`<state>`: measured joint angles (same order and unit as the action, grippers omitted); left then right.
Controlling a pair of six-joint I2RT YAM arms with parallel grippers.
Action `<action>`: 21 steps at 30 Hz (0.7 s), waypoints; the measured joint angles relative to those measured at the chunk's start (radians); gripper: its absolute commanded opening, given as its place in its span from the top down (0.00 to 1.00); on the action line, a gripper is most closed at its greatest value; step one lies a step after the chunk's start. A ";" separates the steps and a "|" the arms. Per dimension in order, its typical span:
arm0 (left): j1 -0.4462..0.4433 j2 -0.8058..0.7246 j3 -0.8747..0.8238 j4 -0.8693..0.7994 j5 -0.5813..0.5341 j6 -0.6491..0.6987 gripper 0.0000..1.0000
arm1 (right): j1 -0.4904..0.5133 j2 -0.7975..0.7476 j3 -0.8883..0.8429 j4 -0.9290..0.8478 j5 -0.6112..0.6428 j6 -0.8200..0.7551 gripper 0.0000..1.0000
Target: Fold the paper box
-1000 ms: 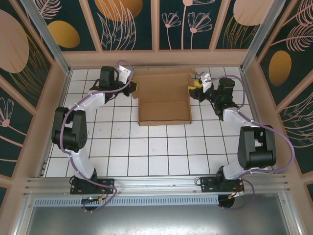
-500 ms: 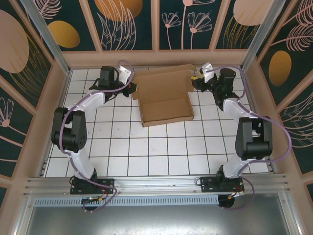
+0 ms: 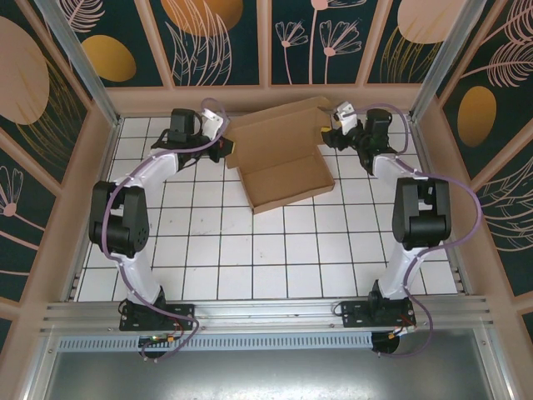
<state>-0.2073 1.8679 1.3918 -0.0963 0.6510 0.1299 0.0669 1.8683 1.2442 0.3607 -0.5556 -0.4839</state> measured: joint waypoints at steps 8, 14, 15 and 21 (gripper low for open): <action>0.000 0.051 0.063 -0.051 -0.003 0.035 1.00 | -0.063 0.116 0.118 0.016 -0.132 -0.039 0.39; 0.000 0.056 0.063 -0.050 -0.005 0.050 1.00 | -0.087 0.156 0.193 0.001 -0.231 -0.058 0.38; 0.000 0.056 0.063 -0.050 -0.005 0.054 1.00 | -0.086 0.169 0.217 -0.008 -0.249 -0.061 0.39; 0.000 0.056 0.064 -0.050 -0.014 0.069 1.00 | -0.070 0.257 0.357 -0.115 -0.310 -0.095 0.58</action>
<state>-0.2077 1.9236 1.4563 -0.1463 0.6365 0.1989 -0.0032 2.1254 1.6009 0.2459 -0.8654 -0.5793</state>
